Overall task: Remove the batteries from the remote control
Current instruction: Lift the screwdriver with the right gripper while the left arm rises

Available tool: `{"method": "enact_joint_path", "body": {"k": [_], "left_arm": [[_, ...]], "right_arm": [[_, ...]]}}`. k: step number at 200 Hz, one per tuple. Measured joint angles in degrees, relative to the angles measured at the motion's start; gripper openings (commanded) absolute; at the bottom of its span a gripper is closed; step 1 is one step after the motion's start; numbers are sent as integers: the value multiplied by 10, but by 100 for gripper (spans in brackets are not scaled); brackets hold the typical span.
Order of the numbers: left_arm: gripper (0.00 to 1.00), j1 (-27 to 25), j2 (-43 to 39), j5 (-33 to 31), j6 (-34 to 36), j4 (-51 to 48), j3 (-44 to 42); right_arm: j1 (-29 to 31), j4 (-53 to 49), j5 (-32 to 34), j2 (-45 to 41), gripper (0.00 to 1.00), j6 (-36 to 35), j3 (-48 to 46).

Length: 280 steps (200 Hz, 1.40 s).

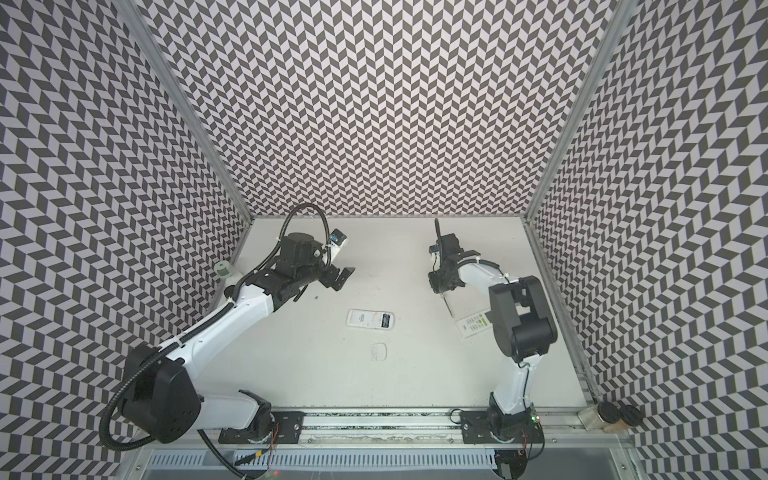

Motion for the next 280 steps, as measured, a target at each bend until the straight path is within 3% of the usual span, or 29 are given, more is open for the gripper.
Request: {"method": "enact_joint_path", "body": {"k": [41,77,109,140,196,226,280], "left_arm": [[100,-19,31,14,-21,32,108],[100,-26,45,53,-75,44,159],[96,-25,45,101,-115,51,150],[92,-25,50,144,-140,55,126],[85,-39,64,207,-170,78,87],[77,-54,66,226,-176,87,82],[76,-106,87,233,-168,104,76]], "right_arm": [[-33,136,-105,-137,8,109,-66],[-44,355,-207,-201,7,275,-131],[-43,531,-228,-237,6,427,-195],[-32,643,-178,-274,4,578,-257],[11,721,-63,-290,0,799,-337],[28,741,-12,-291,0,884,-373],[54,748,43,-303,0,966,-390]]}}
